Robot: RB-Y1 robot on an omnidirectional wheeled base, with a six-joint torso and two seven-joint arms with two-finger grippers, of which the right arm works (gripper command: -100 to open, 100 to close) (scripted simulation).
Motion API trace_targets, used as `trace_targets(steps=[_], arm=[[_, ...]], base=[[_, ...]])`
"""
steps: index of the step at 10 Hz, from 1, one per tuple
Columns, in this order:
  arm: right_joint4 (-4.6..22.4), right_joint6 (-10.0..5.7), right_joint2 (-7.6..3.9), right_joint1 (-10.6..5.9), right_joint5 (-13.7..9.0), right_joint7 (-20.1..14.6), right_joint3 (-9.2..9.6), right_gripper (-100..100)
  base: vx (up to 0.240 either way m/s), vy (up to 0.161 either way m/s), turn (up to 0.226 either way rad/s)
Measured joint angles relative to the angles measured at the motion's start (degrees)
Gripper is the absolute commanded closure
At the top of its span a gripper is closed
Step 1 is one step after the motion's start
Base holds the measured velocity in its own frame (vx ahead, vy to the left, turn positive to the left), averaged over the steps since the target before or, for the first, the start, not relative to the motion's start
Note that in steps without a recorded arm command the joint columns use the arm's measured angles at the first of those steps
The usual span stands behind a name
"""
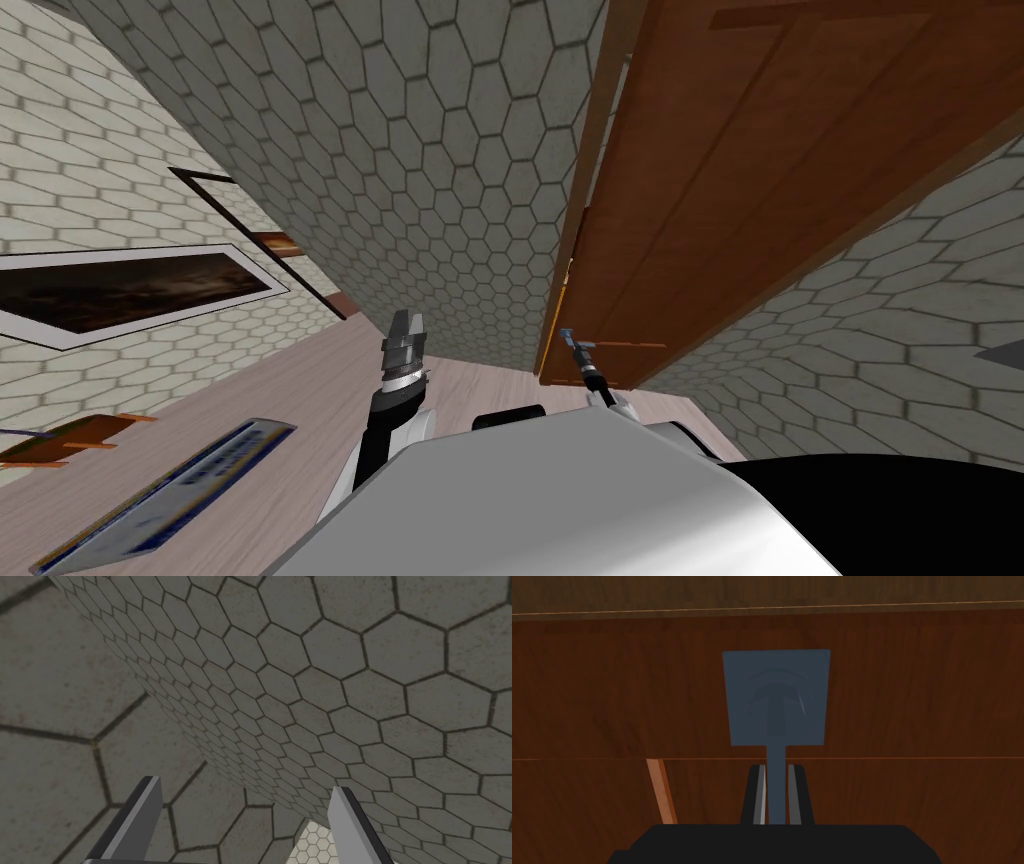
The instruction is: Pull the door open
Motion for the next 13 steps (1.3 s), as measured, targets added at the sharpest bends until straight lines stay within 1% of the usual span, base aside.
trace_targets(steps=[1,4,5,6,7,9,10,11,12,13], arm=[[-0.53,0.07,-0.07,0.46,0.66,-0.45,-0.04,100],[-0.52,-0.52,-0.43,0.47,2.39,-1.79,-0.16,100],[-0.19,-0.82,-0.58,0.35,2.87,-2.13,-0.2,100],[-0.03,-0.81,-0.5,0.47,2.97,-2.2,-0.14,100],[-0.45,-1.01,-0.85,1.03,3.26,-2.65,0.25,100],[-1.25,-2.17,-1.73,1.94,3.97,-3.97,1.13,100],[-0.49,-3.22,-2.27,1.95,4.4,-4.73,1.68,100],[1.02,-4.85,-2.87,1.93,4.98,-5.74,2.45,100],[0.3,-5.56,-3.37,2.87,5.45,-6.6,3.05,100],[0.05,-6.05,-3.67,3.25,5.87,-7.21,3.59,100]], base=[[-0.2,-0.063,0.146],[-0.22,-0.059,0.121],[-0.092,-0.008,0.02],[-0.124,-0.033,0.073],[-0.181,-0.065,0.112],[-0.233,-0.037,0.09],[-0.201,-0.078,0.111],[-0.234,-0.07,0.118],[-0.239,-0.075,0.06],[-0.107,-0.033,0.013]])
